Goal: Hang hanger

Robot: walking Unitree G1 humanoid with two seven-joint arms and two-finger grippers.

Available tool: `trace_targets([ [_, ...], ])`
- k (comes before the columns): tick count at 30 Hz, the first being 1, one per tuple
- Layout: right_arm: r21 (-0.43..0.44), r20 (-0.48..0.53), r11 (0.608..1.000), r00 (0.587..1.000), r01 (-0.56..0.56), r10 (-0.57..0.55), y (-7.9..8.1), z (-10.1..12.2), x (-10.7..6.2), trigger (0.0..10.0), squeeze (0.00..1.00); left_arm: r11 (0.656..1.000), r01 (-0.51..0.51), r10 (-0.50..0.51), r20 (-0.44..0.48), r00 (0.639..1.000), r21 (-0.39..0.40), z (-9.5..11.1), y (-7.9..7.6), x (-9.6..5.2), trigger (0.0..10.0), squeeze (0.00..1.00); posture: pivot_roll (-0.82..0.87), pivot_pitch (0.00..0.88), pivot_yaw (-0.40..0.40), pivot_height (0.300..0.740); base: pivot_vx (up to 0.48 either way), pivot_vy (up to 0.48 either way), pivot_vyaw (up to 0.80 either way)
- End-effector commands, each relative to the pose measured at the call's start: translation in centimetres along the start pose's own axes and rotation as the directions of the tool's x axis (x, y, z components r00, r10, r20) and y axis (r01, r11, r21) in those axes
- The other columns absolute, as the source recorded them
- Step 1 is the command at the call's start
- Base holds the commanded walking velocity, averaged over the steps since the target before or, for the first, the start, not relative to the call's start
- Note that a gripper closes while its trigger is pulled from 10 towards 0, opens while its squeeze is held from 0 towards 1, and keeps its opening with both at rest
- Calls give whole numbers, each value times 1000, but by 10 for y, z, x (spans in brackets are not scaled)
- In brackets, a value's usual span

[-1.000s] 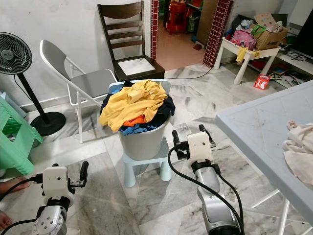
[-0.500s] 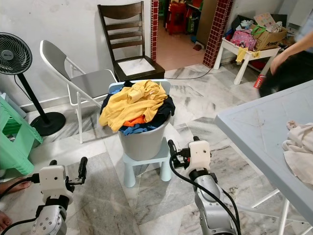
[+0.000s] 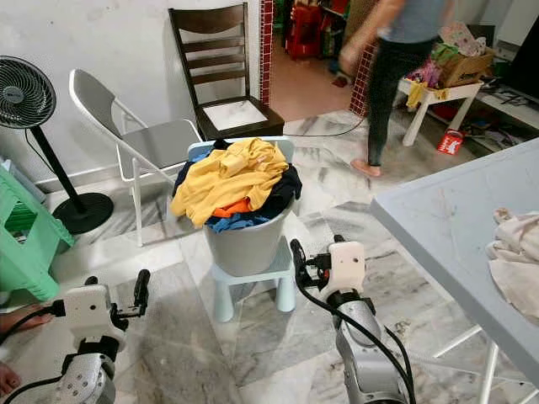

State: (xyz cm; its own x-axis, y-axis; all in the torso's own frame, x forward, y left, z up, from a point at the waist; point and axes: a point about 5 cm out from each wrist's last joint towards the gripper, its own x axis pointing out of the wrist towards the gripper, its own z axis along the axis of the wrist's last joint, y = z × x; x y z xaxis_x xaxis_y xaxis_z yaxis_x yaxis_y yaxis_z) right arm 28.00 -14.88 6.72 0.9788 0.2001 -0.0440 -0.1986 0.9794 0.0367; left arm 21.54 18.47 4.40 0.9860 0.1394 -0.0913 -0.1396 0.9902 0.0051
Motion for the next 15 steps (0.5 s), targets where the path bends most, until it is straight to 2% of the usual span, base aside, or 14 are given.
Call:
trace_targets([
  [1,-1,13,1000,1000,5,-5,-4,4,0,10000,0,999,42,-42,3,999,-12,2,-4,1,10000,0,62,0,-32,740,0,0,-506],
  [5,-7,10,1000,1000,-4,4,-4,4,-1,10000,0,998,56,-56,7,998,-26,2,-6,0,10000,0,61,0,-37,740,126,0,-127],
  [15,-49,23,998,999,-42,43,-2,7,1,10000,0,997,73,-72,4,997,-37,1,-7,-2,10000,0,63,0,-41,740,318,0,0],
])
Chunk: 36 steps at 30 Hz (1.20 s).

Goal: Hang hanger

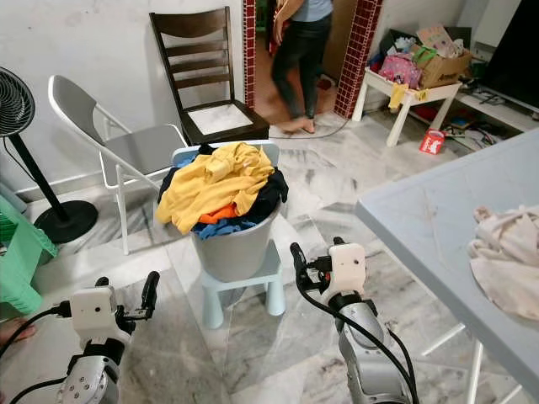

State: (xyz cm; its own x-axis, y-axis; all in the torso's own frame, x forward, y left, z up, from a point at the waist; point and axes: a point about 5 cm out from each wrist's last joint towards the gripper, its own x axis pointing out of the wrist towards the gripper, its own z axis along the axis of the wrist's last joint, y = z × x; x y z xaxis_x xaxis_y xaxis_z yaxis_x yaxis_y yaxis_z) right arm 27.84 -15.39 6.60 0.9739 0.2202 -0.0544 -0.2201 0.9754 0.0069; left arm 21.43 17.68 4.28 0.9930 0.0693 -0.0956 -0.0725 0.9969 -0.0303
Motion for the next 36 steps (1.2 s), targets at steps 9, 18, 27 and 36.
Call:
trace_targets([
  [9,-12,34,1000,999,-27,28,4,7,2,10000,0,1000,25,-25,5,1000,-8,2,-1,0,10000,0,63,0,-36,740,346,0,562],
  [18,-13,31,1000,999,-24,25,5,6,2,10000,0,999,34,-34,2,999,-2,1,-2,0,10000,0,64,0,-34,740,363,0,215],
  [27,-15,28,999,999,-30,31,5,5,3,10000,0,999,37,-37,-4,999,2,0,-2,-1,10000,0,69,0,-38,740,362,0,0],
  [36,-23,27,999,999,-33,33,5,5,4,10000,0,999,43,-43,-8,999,6,-1,-2,-1,10000,0,72,0,-41,740,361,0,0],
])
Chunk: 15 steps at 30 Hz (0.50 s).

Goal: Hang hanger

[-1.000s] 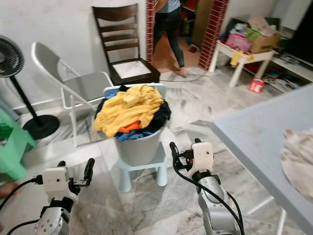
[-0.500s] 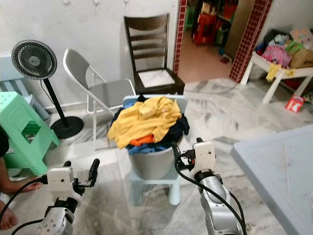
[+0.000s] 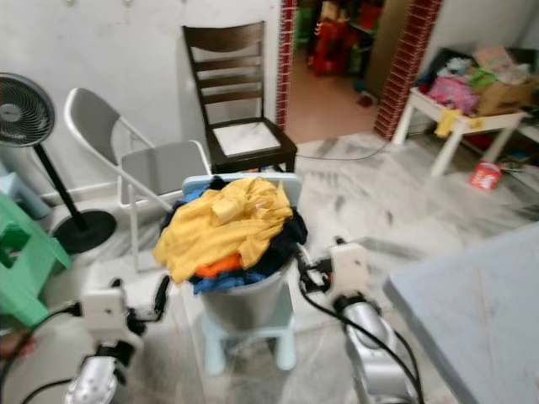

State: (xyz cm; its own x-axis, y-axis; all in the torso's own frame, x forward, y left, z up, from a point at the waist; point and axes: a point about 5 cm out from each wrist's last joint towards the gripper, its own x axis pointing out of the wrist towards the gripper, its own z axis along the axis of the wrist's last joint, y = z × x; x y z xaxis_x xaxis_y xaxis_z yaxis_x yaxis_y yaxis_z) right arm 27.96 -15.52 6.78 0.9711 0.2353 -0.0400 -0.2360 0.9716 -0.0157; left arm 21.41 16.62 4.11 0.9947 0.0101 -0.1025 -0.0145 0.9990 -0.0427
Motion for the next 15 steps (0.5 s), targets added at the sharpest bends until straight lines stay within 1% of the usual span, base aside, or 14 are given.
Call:
trace_targets([
  [1,0,12,1000,1000,-18,18,7,3,4,10000,0,1000,-17,17,0,1000,13,1,8,-1,10000,0,71,0,-40,740,364,0,0],
  [10,-8,10,1000,1000,-20,20,5,3,5,10000,0,1000,-19,19,-3,1000,12,-1,7,-1,10000,0,71,0,-46,740,357,0,0],
  [12,-9,10,1000,1000,-21,21,5,3,5,10000,0,997,-60,58,27,998,58,2,11,-1,10000,0,72,0,-50,740,0,0,0],
  [15,-10,10,1000,1000,-21,21,5,3,5,10000,0,990,-124,123,19,992,71,1,21,0,10000,0,70,0,-51,740,0,0,0],
])
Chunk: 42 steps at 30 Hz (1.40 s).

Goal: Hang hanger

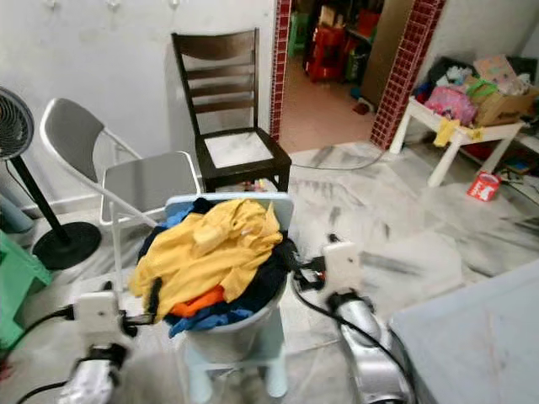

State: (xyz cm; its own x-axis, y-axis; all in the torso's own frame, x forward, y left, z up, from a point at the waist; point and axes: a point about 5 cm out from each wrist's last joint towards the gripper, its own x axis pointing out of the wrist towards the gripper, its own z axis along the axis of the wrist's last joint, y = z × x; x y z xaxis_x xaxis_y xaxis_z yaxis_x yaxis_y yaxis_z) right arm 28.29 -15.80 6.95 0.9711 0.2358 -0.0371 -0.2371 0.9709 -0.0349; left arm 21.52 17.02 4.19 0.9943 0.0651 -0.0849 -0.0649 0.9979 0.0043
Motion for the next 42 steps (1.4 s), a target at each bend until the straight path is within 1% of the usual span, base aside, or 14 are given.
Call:
trace_targets([
  [1,8,7,1000,1000,-21,21,8,2,3,10000,0,992,-117,117,-1,993,44,-1,26,-2,10000,0,69,0,-52,740,0,0,0],
  [2,8,7,1000,1000,-21,21,8,2,3,10000,0,992,-117,117,-1,993,44,-1,26,-2,10000,0,69,0,-52,740,0,0,0],
  [4,5,5,1000,1000,-19,19,7,1,2,10000,0,982,-172,171,14,985,72,1,37,-5,10000,0,67,0,-56,740,0,0,0],
  [12,1,1,1000,1000,-17,17,5,2,-2,10000,0,991,-122,123,-15,992,47,-2,33,0,10000,0,52,0,-57,740,0,0,0],
  [19,-2,-33,999,998,51,-51,-4,-4,-17,10000,0,992,-90,91,2,996,83,12,40,28,10000,0,10,50,-20,740,0,0,0],
  [22,38,-45,999,999,-18,20,5,-5,-21,10000,0,994,-55,56,-4,998,94,16,35,42,10000,0,-10,54,-10,740,0,0,0],
  [24,35,-51,994,993,-104,105,15,-4,-23,10000,0,996,-32,32,1,999,87,20,29,47,10000,0,-12,54,-11,740,0,0,0],
  [26,30,-54,992,990,-126,127,17,-5,-23,10000,0,995,-27,27,1,1000,94,20,27,48,10000,0,-8,53,-18,740,0,0,0],
  [27,17,-63,990,988,-140,141,19,-7,-23,10000,0,990,-43,43,3,999,137,19,27,48,10000,0,-1,55,-25,740,0,0,0],
  [31,10,-78,990,987,-143,143,17,-9,-21,10000,0,988,-116,117,-9,993,105,12,36,43,10000,0,13,52,-41,740,0,0,0],
  [34,10,-70,988,985,-157,157,17,-5,-17,10000,0,988,-134,134,3,991,77,13,36,36,10000,0,31,49,-53,740,0,0,0],
  [37,13,-71,983,980,-186,186,20,-5,-13,10000,0,991,-119,120,-15,993,68,10,25,21,10000,0,64,48,-72,740,0,0,0],
  [38,16,-73,981,978,-193,194,22,-6,-10,10000,0,994,-91,92,-11,996,67,9,19,9,10000,0,82,49,-81,740,0,0,0],
  [42,21,-73,978,975,-207,208,27,-8,-5,10000,0,997,-63,64,-30,997,35,1,13,-14,10000,0,125,49,-100,740,0,0,0],
])
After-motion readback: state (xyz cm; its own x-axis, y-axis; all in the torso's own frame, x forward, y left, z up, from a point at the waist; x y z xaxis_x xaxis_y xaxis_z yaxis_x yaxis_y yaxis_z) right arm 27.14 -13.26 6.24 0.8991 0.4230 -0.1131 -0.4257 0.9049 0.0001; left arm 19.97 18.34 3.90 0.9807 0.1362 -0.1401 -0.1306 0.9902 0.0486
